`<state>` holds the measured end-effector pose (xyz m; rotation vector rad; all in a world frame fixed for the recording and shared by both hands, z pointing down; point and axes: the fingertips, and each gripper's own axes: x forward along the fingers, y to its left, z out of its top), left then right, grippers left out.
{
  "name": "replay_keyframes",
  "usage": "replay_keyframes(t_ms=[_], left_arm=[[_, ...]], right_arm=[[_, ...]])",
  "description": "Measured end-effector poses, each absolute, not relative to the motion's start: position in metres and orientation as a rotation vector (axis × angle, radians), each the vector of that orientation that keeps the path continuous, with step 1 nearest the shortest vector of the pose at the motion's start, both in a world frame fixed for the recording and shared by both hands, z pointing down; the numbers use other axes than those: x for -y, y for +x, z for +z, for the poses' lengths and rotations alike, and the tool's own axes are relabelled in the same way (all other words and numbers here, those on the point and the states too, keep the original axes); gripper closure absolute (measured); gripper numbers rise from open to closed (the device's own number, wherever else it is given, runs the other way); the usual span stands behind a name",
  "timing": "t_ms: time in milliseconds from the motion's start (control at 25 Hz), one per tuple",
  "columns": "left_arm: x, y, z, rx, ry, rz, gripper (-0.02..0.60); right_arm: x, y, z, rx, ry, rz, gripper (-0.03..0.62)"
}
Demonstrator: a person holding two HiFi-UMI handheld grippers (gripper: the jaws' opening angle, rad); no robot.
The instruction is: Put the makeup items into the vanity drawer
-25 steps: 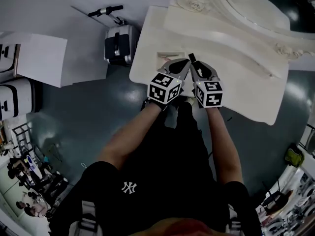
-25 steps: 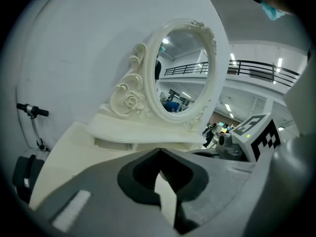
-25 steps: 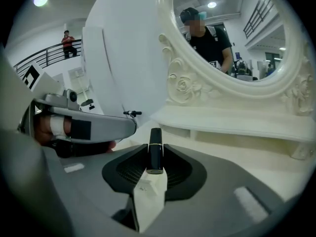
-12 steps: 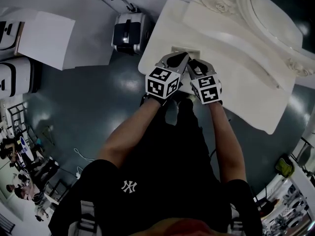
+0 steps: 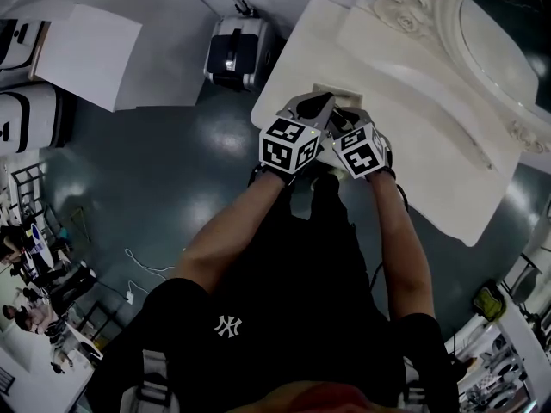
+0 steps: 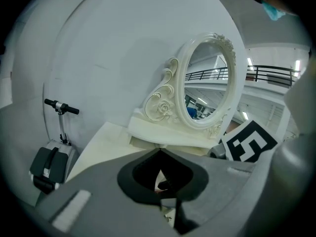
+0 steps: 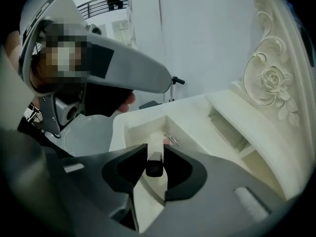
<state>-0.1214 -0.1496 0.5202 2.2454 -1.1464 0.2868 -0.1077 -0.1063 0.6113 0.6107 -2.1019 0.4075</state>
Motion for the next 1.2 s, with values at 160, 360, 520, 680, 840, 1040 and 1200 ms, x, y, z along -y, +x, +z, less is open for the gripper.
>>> replay_keyframes(t_ms=[160,360,520,680,840,1040,1200], left_arm=[[0.151,-0.125,0.521,1.146,2.244,0.287,0.581],[0.151,-0.119,0.52,1.119,2.259,0.289,0.581],[0.151,-0.11,0.518,1.092,2.281,0.295,0.581],[0.148,-0.101,0.517,1.062,2.306,0.308,0.581],[0.141,-0.094,0.511,1.025,2.34,0.31,0.581],[0.132,-0.08,0.497,0.963,2.383,0.309,0.581],[0.125,-0.069,0.478,0.908,2.415,0.302,0.581]], right_arm=[[0.107,-0.108,0.614,2.083,0.609,0.388,0.461],[0.108,-0.095,0.613,2.042,0.635,0.364,0.445],[0.109,-0.087,0.608,2.043,0.681,0.365,0.438],[0.112,-0.077,0.595,2.074,0.799,0.384,0.516],[0.116,-0.062,0.577,2.105,0.977,0.448,0.568],[0.12,-0.033,0.553,2.15,1.231,0.651,0.568],[0.119,-0.013,0.526,2.175,1.385,0.674,0.568]])
